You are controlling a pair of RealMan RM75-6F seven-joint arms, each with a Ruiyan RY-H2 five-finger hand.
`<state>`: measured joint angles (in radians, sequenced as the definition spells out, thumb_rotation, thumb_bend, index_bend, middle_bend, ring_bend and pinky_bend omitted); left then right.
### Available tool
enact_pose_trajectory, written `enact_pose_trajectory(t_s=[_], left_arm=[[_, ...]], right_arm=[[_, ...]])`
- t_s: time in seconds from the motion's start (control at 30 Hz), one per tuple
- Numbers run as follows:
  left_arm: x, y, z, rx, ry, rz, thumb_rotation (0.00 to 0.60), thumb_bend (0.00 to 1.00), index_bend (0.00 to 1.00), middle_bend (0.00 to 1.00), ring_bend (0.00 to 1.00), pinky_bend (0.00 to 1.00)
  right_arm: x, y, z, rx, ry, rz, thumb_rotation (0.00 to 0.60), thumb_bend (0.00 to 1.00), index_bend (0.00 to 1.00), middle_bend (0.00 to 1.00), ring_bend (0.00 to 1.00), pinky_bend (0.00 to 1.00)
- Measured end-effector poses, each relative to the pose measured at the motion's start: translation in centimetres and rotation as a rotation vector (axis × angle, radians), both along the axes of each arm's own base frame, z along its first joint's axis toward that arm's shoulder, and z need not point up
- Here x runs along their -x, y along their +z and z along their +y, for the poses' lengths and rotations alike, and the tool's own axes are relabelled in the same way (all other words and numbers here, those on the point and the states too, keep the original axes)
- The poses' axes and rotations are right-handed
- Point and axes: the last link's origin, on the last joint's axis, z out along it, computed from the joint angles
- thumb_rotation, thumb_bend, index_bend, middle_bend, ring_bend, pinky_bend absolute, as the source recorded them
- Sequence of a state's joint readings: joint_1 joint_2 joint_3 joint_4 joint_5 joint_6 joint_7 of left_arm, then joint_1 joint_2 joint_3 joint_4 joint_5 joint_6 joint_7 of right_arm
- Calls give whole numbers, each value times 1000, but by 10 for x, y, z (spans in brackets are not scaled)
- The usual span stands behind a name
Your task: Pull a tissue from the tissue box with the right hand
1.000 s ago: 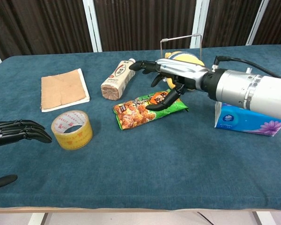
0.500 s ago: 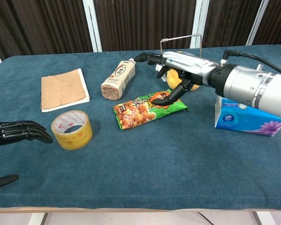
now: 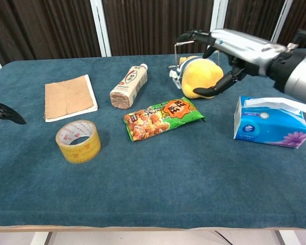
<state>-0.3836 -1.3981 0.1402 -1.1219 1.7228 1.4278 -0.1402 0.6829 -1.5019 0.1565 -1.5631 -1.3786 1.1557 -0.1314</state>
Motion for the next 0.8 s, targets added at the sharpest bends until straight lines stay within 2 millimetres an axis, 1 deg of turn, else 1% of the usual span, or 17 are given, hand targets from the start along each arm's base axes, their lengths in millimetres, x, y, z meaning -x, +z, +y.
enact_pose_trajectory(t_s=[0.1, 0.2, 0.4, 0.5, 0.6, 0.8], left_arm=[[6, 15, 4, -90, 69, 20, 600, 350, 250, 223, 146, 321], [11, 26, 7, -174, 120, 50, 600, 351, 251, 222, 146, 322], [19, 44, 9, -300, 234, 62, 600, 351, 251, 220, 146, 324], [22, 49, 8, -325, 273, 72, 600, 352, 251, 221, 146, 327], [20, 51, 5, -331, 301, 67, 600, 351, 252, 220, 146, 327], [18, 53, 1, -295, 326, 45, 600, 352, 251, 220, 146, 330]], right_arm=[[12, 16, 13, 56, -29, 11, 600, 194, 127, 25, 28, 225], [26, 27, 26, 89, -53, 43, 600, 194, 127, 25, 28, 225], [51, 36, 43, 126, -117, 109, 600, 193, 126, 25, 28, 226], [62, 40, 50, 146, -151, 118, 600, 194, 126, 25, 28, 226], [73, 44, 54, 171, -175, 133, 600, 194, 126, 25, 29, 229], [93, 48, 57, 210, -216, 168, 600, 194, 140, 25, 28, 231]])
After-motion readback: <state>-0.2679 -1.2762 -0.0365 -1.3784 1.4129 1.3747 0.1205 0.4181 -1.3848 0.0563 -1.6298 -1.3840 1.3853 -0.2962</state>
